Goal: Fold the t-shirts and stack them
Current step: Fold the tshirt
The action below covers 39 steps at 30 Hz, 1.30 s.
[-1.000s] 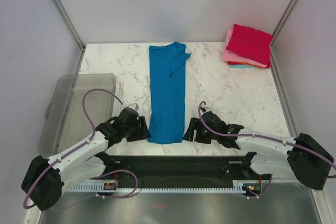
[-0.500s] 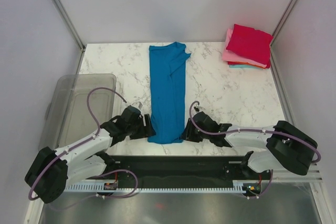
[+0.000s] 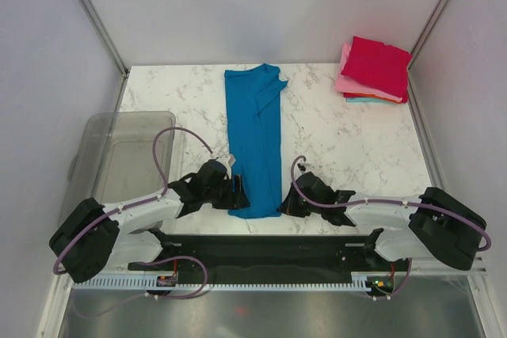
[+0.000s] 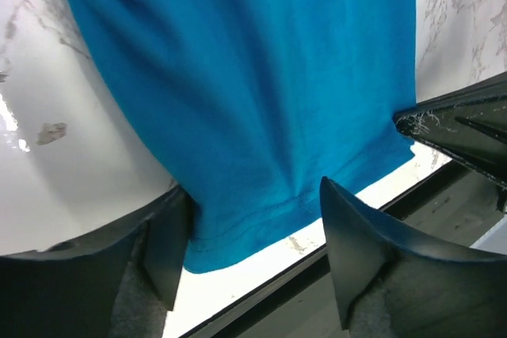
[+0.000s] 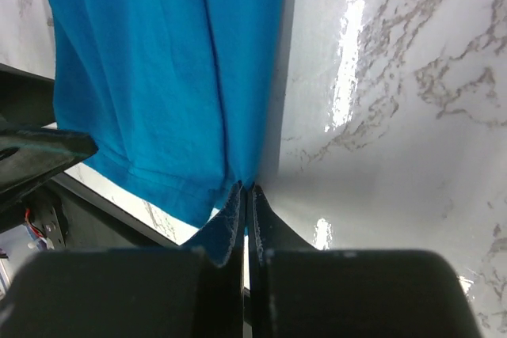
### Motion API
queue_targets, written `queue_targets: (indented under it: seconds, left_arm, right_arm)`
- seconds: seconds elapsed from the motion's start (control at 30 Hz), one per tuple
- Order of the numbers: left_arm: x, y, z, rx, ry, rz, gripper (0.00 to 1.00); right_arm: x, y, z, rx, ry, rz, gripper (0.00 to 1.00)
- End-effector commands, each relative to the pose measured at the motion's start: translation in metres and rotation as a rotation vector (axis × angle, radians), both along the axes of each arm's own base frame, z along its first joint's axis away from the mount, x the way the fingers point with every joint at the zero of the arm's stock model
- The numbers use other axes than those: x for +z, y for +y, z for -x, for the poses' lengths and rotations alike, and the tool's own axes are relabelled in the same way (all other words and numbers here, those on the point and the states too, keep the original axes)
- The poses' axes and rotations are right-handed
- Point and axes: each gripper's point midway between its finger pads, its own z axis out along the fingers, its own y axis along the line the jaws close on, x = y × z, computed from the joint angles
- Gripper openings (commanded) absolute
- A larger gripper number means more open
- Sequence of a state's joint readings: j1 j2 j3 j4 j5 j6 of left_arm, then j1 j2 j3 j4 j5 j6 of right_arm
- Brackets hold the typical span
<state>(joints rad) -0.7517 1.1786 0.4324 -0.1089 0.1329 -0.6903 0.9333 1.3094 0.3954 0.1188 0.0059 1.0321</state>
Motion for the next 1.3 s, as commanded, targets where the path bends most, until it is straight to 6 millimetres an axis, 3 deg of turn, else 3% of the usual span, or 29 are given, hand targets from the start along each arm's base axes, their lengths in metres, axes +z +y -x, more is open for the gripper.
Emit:
queue_targets:
  seconds: [0.0, 0.17, 0.23, 0.27, 0.3, 0.33, 0.43, 0.6, 0.63, 0.67, 0.7, 0.8, 0.87, 1.03, 1.13, 1.23, 1.27]
  left_arm:
    - [-0.023, 0.013, 0.012, -0.017, 0.054, -0.108, 0.64]
    - [-0.024, 0.032, 0.016, 0.038, 0.061, -0.190, 0.51]
    - [-0.020, 0.043, 0.022, 0.086, 0.072, -0.204, 0.41]
    - [-0.018, 0.043, 0.024, 0.092, 0.076, -0.188, 0.36]
    - [-0.018, 0.043, 0.028, 0.121, 0.093, -0.173, 0.20]
    - [-0.015, 0.045, 0.030, 0.144, 0.091, -0.169, 0.14]
    - [-0.012, 0.047, 0.036, 0.196, 0.118, -0.160, 0.12]
    - [-0.003, 0.038, 0.044, 0.199, 0.097, -0.124, 0.15]
    - [0.000, 0.035, 0.045, 0.197, 0.095, -0.114, 0.21]
    - [0.005, 0.030, 0.043, 0.194, 0.081, -0.089, 0.34]
    - [0.012, 0.024, 0.044, 0.172, 0.061, -0.073, 0.55]
    - [0.024, 0.008, 0.038, 0.140, 0.011, -0.033, 0.75]
    - [0.025, -0.001, 0.039, 0.116, 0.011, -0.018, 0.77]
    - [0.000, -0.018, 0.044, 0.079, 0.058, -0.068, 0.76]
    - [-0.008, -0.028, 0.047, 0.063, 0.073, -0.054, 0.68]
    - [-0.010, -0.032, 0.049, 0.062, 0.081, -0.052, 0.38]
    - [-0.008, -0.033, 0.049, 0.063, 0.081, -0.049, 0.20]
  right_arm:
    - [0.005, -0.006, -0.002, -0.017, -0.036, 0.000, 0.00]
    - [0.016, -0.024, -0.003, -0.083, -0.071, 0.006, 0.00]
    - [0.019, -0.038, -0.003, -0.125, -0.082, 0.026, 0.00]
    - [0.021, -0.041, -0.002, -0.135, -0.084, 0.027, 0.00]
    - [0.019, -0.047, -0.002, -0.151, -0.085, 0.037, 0.00]
    - [0.022, -0.053, -0.001, -0.164, -0.091, 0.037, 0.00]
    - [0.021, -0.060, 0.003, -0.186, -0.085, 0.022, 0.00]
    - [0.017, -0.061, 0.010, -0.167, -0.068, 0.012, 0.00]
    - [0.017, -0.061, 0.010, -0.166, -0.066, 0.011, 0.00]
    - [0.017, -0.061, 0.011, -0.161, -0.066, 0.009, 0.00]
    - [0.017, -0.060, 0.012, -0.155, -0.064, 0.006, 0.00]
    - [0.017, -0.055, 0.013, -0.131, -0.057, 0.001, 0.00]
    - [0.017, -0.053, 0.013, -0.117, -0.057, 0.004, 0.00]
    - [0.018, -0.051, 0.013, -0.104, -0.061, 0.000, 0.00]
    - [0.016, -0.050, 0.014, -0.093, -0.060, 0.004, 0.00]
    - [0.016, -0.051, 0.015, -0.090, -0.059, 0.002, 0.00]
    - [0.017, -0.051, 0.016, -0.091, -0.057, -0.002, 0.00]
